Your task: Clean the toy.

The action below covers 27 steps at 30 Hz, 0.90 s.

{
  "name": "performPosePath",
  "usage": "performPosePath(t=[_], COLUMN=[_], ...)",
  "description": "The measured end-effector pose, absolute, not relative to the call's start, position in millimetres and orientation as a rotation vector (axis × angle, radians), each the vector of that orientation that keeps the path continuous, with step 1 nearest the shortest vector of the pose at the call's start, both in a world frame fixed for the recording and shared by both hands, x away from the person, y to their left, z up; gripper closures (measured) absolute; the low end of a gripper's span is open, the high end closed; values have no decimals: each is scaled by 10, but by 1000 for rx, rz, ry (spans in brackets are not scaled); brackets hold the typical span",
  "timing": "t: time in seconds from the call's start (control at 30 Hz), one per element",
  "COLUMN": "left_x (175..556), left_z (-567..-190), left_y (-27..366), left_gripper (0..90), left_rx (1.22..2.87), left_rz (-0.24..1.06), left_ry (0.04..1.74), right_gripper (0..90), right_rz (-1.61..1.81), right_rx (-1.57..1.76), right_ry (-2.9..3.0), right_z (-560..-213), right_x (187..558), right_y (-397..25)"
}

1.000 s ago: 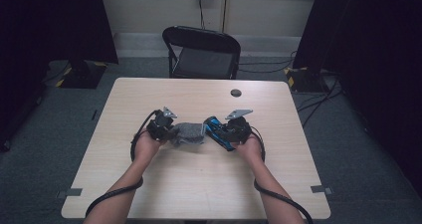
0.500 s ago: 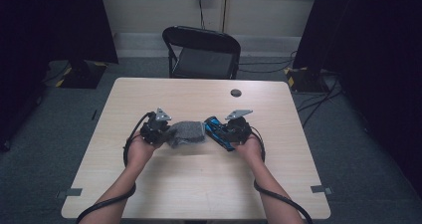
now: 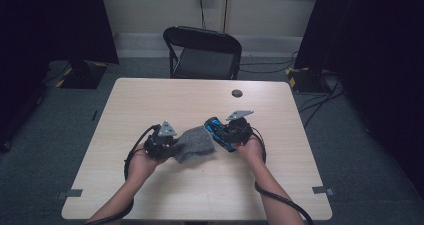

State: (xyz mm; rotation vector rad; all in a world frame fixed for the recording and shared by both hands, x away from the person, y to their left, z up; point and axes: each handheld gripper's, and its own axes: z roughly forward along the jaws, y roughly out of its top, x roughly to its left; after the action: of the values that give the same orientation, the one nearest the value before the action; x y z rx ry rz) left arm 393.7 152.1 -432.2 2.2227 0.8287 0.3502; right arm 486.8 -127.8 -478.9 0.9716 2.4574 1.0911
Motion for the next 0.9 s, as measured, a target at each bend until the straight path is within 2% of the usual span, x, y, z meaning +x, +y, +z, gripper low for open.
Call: performPosePath(t=[0.37,0.6,0.73,0.8,0.9], left_x=[3648,3690,3716,3718,3704], left_z=[-4439,-4658,-4735,-4746,-4743], left_y=[1103,1091,1141,1153,1142], left_gripper=[729,717,664,629,599], left_rx=[2292,2324,2309,2304,2306], left_rz=[213,137,116,111,134], left_ry=[631,658,683,686,672], right_gripper=[506,499,410,296,295], right_rz=[1107,1123,1105,1062,1071], right_rx=[972,991,962,971,989], right_ry=[2453,2442,2450,2442,2452], right_z=[-4798,-4808,-4811,-4806,-4797], right_x=[4875,4870,4851,4853,4857], right_y=[-1285,-1292,-1253,-1231,-1247])
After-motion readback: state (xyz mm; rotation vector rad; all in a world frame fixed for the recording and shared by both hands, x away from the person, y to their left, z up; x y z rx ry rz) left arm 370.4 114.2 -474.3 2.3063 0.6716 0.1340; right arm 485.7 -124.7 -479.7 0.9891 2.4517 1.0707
